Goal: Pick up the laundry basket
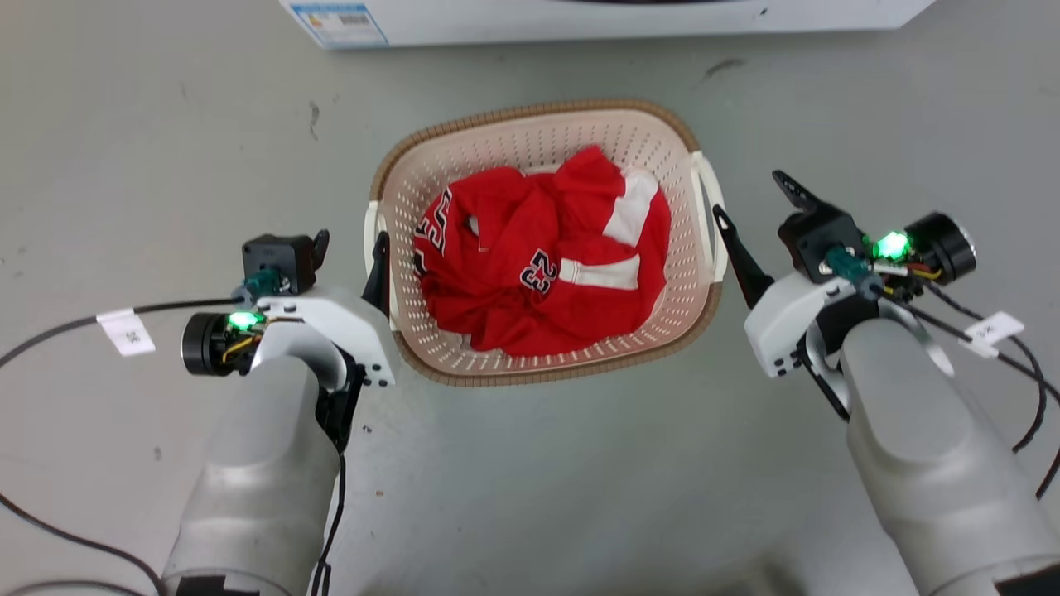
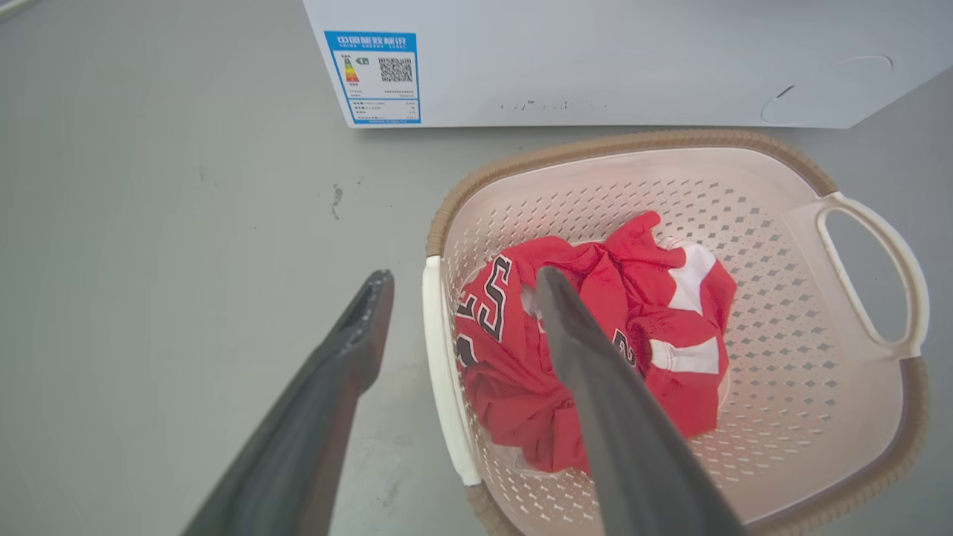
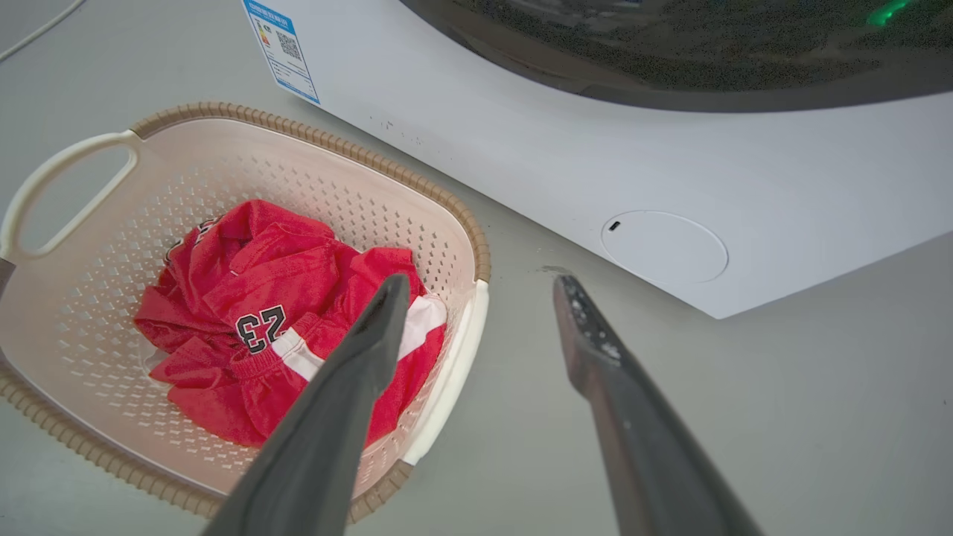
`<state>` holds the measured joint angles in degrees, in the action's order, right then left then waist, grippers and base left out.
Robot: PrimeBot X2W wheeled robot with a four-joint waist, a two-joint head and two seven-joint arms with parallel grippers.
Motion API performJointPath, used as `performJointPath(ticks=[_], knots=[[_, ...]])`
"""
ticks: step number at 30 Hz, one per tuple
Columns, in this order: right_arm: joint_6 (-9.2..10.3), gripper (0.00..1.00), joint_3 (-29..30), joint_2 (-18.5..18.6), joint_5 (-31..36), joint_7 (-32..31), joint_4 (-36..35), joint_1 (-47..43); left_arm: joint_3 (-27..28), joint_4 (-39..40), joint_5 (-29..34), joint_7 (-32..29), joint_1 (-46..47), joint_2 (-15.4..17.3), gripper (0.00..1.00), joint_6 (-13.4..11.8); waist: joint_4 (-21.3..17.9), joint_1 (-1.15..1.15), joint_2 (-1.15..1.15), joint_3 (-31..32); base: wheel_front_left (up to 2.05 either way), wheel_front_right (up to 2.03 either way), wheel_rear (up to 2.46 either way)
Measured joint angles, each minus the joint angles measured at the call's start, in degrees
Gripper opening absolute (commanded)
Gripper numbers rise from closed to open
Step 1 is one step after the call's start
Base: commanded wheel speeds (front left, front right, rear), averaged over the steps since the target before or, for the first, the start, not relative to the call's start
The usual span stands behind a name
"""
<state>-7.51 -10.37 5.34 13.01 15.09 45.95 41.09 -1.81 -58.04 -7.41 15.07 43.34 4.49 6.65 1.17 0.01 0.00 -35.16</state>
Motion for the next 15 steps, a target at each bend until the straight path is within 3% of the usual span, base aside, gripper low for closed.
performJointPath(ticks=[15], knots=[[0.0, 1.0, -2.18, 0.11, 0.66, 0.01, 17.78, 14.61, -2.72, -11.07, -3.08, 0.0, 10.63, -0.01, 1.0, 0.74, 1.47, 0.0, 0.0, -9.78, 0.0, 0.0, 0.0]])
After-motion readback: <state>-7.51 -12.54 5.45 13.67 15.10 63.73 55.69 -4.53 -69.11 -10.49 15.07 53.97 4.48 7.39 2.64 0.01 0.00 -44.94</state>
